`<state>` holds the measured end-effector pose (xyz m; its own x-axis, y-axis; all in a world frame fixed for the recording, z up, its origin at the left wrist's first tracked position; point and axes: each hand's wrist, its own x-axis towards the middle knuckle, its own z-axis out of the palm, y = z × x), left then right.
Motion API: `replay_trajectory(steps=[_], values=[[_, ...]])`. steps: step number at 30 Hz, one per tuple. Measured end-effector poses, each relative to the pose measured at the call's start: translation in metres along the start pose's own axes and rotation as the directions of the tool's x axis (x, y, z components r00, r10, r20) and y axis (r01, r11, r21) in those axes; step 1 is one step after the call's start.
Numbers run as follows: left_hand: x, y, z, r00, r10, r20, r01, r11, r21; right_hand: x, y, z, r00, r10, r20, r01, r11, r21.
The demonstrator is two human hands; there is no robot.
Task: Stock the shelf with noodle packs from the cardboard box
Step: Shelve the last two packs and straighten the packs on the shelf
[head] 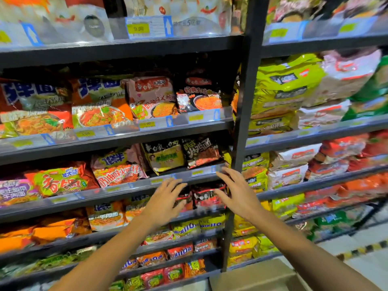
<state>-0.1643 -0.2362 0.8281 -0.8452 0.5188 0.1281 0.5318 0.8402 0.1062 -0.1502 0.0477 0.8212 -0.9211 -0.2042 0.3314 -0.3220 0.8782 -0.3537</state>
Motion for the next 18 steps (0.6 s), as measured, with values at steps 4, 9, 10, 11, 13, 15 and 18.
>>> replay_trajectory(steps=[4,9,10,11,13,15,18], values=[[-0.022,0.031,0.025,0.998,0.022,0.065,-0.021,1.000,-0.013,-0.066,0.036,-0.007,0.994,0.036,0.101,-0.041,0.998,0.042],[-0.040,0.068,0.054,0.981,0.105,0.162,-0.098,0.994,-0.054,-0.153,0.068,-0.013,0.972,0.143,0.186,-0.155,0.987,0.048],[-0.043,0.075,0.061,0.976,0.140,0.166,-0.129,0.989,-0.074,-0.170,0.073,-0.015,0.964,0.168,0.206,-0.183,0.982,0.054],[-0.046,0.081,0.069,0.969,0.162,0.184,-0.146,0.984,-0.099,-0.187,0.076,-0.017,0.950,0.208,0.235,-0.227,0.972,0.058],[-0.052,0.097,0.083,0.953,0.184,0.242,-0.154,0.979,-0.135,-0.220,0.082,-0.020,0.910,0.306,0.281,-0.334,0.941,0.057],[-0.058,0.111,0.097,0.935,0.227,0.272,-0.178,0.965,-0.194,-0.253,0.084,-0.026,0.857,0.422,0.296,-0.455,0.889,0.049],[-0.068,0.131,0.119,0.901,0.284,0.328,-0.184,0.934,-0.305,-0.307,0.081,-0.033,0.770,0.550,0.322,-0.574,0.819,-0.027]])
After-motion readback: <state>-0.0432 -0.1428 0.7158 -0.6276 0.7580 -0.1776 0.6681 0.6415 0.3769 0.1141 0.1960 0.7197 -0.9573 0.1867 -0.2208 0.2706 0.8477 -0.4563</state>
